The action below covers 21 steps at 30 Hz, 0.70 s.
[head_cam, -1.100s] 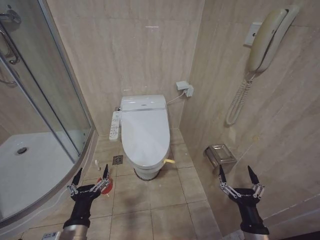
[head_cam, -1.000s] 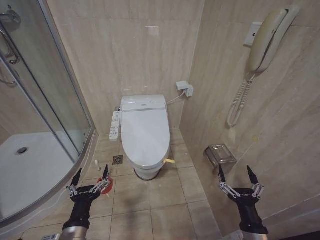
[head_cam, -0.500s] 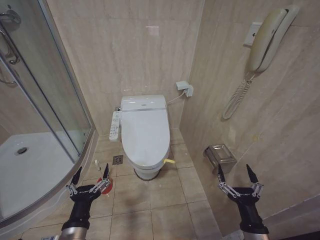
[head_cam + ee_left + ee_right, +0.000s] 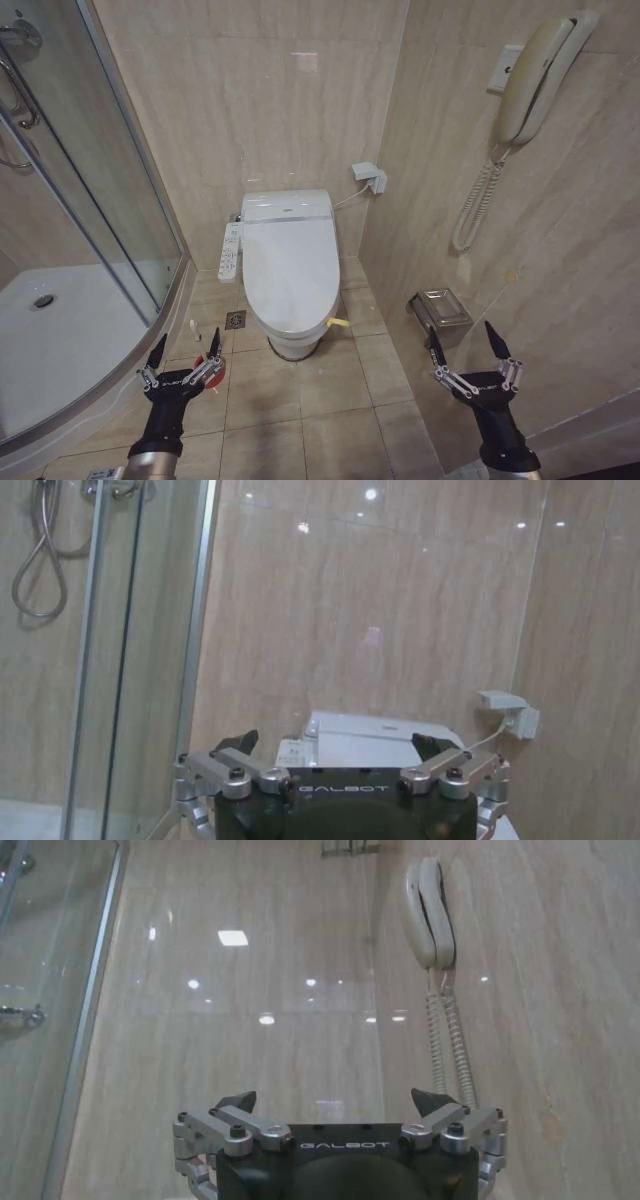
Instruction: Open the toilet lid, clean the toilet bowl with a toilet brush, close the toilet lid, and flush.
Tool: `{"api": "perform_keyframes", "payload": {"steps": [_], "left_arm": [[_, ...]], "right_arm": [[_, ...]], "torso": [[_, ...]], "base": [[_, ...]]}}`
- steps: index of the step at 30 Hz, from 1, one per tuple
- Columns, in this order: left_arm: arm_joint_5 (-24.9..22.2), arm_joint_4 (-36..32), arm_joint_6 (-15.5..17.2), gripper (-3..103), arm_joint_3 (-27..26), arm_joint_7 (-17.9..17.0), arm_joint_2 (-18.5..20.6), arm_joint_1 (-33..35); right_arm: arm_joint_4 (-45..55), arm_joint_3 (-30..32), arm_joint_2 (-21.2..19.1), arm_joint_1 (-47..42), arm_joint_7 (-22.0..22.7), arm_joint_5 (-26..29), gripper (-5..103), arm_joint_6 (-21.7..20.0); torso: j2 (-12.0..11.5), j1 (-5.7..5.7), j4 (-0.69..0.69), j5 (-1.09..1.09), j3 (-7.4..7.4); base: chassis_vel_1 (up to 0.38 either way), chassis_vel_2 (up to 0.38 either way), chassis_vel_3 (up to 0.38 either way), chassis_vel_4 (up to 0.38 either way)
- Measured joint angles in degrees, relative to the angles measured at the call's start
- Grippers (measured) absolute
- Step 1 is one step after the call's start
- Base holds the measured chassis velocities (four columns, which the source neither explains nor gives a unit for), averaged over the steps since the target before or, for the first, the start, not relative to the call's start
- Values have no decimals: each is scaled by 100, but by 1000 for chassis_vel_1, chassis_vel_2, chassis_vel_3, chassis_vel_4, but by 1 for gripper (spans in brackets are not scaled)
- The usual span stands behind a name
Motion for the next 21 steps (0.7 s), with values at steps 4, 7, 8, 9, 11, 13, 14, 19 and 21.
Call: {"api": "perform_keyframes", "payload": {"steps": [4, 7, 8, 9, 11, 13, 14, 19, 21], "left_arm": [[1, -8, -49, 100, -49, 1, -2, 26], [-3, 40, -68, 100, -43, 1, 26, 14], [-4, 61, -72, 100, -33, 0, 35, 5], [-5, 75, -75, 100, -28, 0, 42, -2], [-5, 94, -79, 100, -24, 1, 46, -10], [-4, 126, -81, 100, -8, 1, 49, -23], [-4, 126, -81, 100, -8, 1, 49, -23], [1, 181, -82, 100, 32, 3, 41, -55], [2, 205, -83, 100, 34, 4, 43, -60]], "right_arm": [[-117, -28, 39, 59, -77, 20, 100, 49], [-153, -11, 77, 83, -74, 39, 100, 78], [-159, 6, 84, 85, -61, 47, 100, 82], [-161, 18, 86, 87, -46, 56, 100, 84], [-161, 27, 86, 89, -27, 62, 100, 87], [-161, 35, 81, 89, 23, 71, 100, 93], [-161, 35, 81, 89, 23, 71, 100, 93], [-126, -13, 53, 88, 372, -5, 100, 106], [-98, -37, 45, 85, 451, -35, 100, 121]], "torso": [[0, -1, -1, 0, 0], [0, -1, 0, 0, 0], [0, -1, 0, 0, 0], [0, 0, 0, 1, 0], [0, 0, -1, 0, 0], [0, 1, -1, 0, 0], [0, 1, -1, 0, 0], [-1, 3, 1, 1, 1], [-2, 8, -1, -1, 3]], "base": [[-47, 41, 41, -39], [-91, 101, 102, -92], [-170, 143, 139, -136], [-170, 143, 184, -153], [-181, 169, 184, -177], [-197, 194, 193, -204], [-202, 194, 193, -208], [-215, 220, 238, -224], [-196, 152, 156, -162]]}}
